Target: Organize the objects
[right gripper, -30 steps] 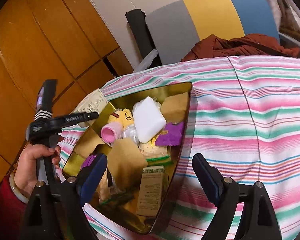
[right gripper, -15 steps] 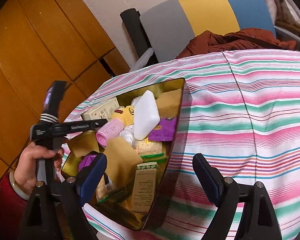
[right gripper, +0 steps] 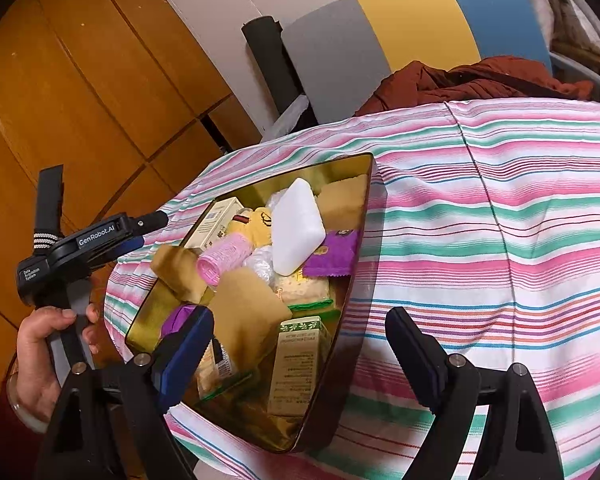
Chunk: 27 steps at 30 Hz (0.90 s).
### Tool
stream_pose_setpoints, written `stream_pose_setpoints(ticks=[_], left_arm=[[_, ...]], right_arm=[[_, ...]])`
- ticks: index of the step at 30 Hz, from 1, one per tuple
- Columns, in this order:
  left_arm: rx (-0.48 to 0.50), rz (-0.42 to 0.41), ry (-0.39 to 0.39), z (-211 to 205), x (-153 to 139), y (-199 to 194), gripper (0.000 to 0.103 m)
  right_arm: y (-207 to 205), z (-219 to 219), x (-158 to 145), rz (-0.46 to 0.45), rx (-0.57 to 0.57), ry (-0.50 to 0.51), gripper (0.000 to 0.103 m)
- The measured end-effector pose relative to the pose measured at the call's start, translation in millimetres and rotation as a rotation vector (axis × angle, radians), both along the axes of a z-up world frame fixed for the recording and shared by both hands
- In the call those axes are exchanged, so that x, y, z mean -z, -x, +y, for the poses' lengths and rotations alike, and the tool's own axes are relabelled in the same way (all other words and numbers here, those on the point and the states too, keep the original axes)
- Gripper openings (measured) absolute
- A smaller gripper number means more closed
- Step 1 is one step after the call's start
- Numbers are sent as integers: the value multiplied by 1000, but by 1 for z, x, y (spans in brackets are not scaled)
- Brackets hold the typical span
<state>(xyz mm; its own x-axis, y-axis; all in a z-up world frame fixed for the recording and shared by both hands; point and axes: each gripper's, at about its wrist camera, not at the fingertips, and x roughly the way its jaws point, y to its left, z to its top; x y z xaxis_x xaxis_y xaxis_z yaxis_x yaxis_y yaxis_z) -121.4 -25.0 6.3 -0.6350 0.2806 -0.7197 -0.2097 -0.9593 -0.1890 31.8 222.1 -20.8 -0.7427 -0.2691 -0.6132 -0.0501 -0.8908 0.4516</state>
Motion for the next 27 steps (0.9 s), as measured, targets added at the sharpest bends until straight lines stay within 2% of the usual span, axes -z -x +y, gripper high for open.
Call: stream_pose_setpoints(ticks=[2, 6, 10, 13, 16, 21, 27], left_arm=[[11, -4, -3, 2, 1, -10, 77], [12, 5, 74, 11, 5, -40, 77], [17, 8, 55, 9, 8, -65, 77], [11, 6, 38, 5, 8, -82, 77], [-7, 9, 54, 5, 6, -96, 77], [-25, 66, 116, 10, -6, -120, 77], [-60, 96, 141, 9, -16, -136, 77]], right_arm=[[-1, -1, -2, -5, 2, -8, 89], [1, -7, -6, -34, -2, -42, 92], [2, -18, -13, -39, -19, -104, 95], [5, -24, -17, -59, -11, -162, 102], [11, -30, -22, -79, -7, -213, 103], [16, -46, -33, -81, -3, -282, 103], [15, -61, -47, -71, 58, -368, 103]])
